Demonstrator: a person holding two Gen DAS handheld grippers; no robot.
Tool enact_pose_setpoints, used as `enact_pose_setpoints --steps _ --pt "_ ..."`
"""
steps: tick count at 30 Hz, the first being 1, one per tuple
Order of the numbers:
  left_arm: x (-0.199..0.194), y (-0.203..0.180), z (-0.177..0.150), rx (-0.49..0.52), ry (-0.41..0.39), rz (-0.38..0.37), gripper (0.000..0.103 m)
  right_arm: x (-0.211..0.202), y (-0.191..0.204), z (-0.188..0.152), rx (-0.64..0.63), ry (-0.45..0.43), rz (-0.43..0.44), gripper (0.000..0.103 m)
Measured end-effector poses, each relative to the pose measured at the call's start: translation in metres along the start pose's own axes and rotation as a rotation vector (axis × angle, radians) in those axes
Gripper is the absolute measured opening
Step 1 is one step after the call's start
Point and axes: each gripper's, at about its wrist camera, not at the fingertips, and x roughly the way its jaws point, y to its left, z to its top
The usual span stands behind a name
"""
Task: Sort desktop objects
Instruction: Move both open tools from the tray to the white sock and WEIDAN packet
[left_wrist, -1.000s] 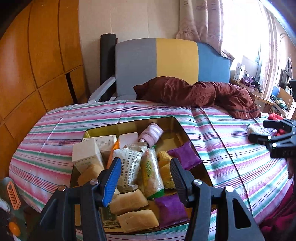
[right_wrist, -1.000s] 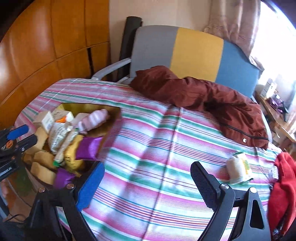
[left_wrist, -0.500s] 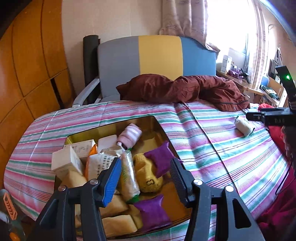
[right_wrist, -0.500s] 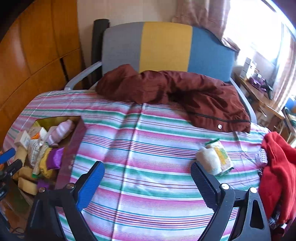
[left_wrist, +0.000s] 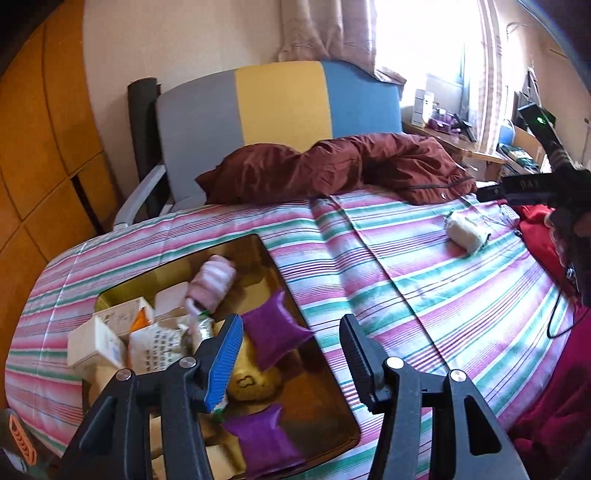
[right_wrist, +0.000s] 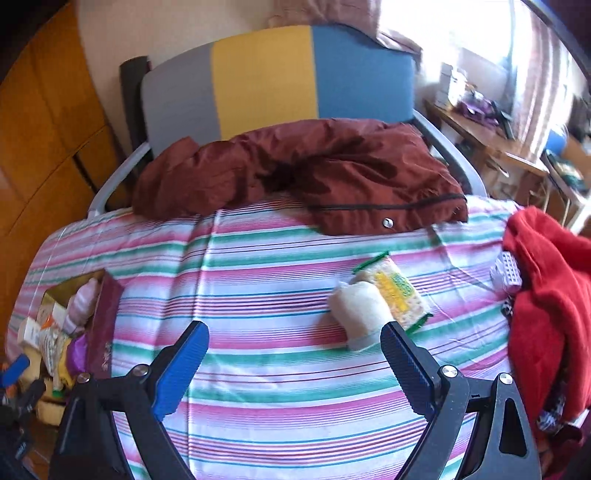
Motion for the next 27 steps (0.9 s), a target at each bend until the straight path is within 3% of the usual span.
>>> enact_pose_setpoints --steps 12,19,24,27 --pt "0.022 -0.040 0.007 0.085 0.041 -0.080 0.055 0.035 -0.073 0.021 0.188 0.030 -0.039 0.091" --pt "0.037 -0.057 0.012 0.104 0.079 -0.129 0.055 0.063 -0.115 0.010 0.340 0.045 -0.024 0.090" --pt "0.052 -0.073 0.019 0.101 0.115 -0.193 0.055 0.088 -0.131 -0.001 0.405 0.111 -0.049 0.081" --pt "0.065 -0.083 0.022 0.087 0.148 -0.232 0.055 0.090 -0.131 -0.001 0.420 0.089 0.011 0.079"
